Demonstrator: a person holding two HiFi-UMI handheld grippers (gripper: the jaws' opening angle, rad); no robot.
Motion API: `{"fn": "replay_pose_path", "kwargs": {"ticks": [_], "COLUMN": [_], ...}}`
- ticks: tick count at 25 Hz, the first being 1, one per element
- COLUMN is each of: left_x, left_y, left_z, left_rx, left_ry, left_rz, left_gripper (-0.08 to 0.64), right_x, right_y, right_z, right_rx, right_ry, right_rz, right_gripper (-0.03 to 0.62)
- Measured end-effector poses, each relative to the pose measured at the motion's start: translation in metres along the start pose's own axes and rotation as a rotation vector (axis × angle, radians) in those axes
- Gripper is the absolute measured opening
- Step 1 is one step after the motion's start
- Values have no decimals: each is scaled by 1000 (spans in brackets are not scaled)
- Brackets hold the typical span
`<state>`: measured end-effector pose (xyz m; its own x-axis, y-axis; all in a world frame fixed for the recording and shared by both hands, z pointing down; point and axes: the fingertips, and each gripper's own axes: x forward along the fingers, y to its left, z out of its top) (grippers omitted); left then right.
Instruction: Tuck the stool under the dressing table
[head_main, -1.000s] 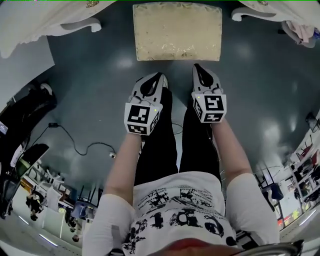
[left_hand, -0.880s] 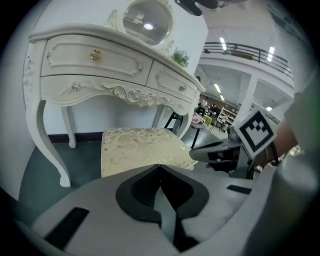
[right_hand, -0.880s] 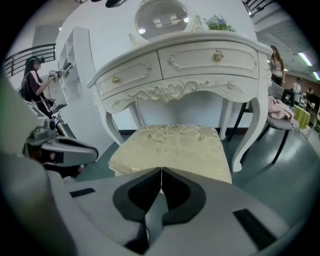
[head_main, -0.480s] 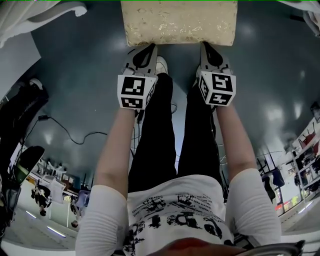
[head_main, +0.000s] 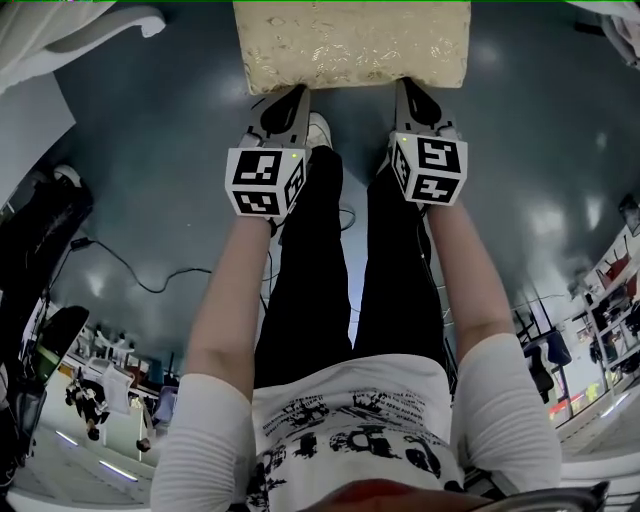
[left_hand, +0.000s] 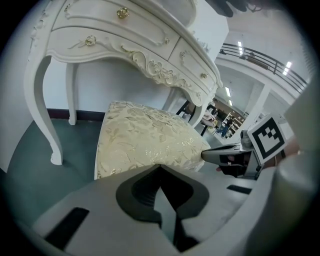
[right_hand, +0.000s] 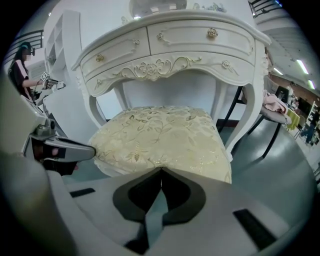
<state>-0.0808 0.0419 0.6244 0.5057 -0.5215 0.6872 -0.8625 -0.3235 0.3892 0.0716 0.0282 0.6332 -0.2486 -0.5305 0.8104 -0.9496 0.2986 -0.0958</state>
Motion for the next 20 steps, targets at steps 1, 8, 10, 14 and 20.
{"fn": "replay_pose_path", "kwargs": {"ticks": [1, 8, 10, 14, 20], "left_x": [0, 24, 24, 26, 38], "left_y": [0, 23, 29, 34, 43], "left_z": [-1, -5, 10, 33, 61], "left_rx": [-1, -34, -68, -132, -173], "left_ry": [-5, 56, -15, -106, -124], "left_rz": [-1, 144, 166, 196, 194], "left_gripper": [20, 20, 20, 20, 20], "right_x": [1, 21, 28, 41, 56], "right_y": [0, -20, -20, -18, -23], "right_z": [-1, 34, 44, 58, 84], "right_rx": [-1, -2, -31, -76, -91], "right_ry": [1, -61, -65, -58, -46], "right_rz": [-3, 27, 35, 67, 69], "right_gripper": [17, 17, 17, 17, 17]}}
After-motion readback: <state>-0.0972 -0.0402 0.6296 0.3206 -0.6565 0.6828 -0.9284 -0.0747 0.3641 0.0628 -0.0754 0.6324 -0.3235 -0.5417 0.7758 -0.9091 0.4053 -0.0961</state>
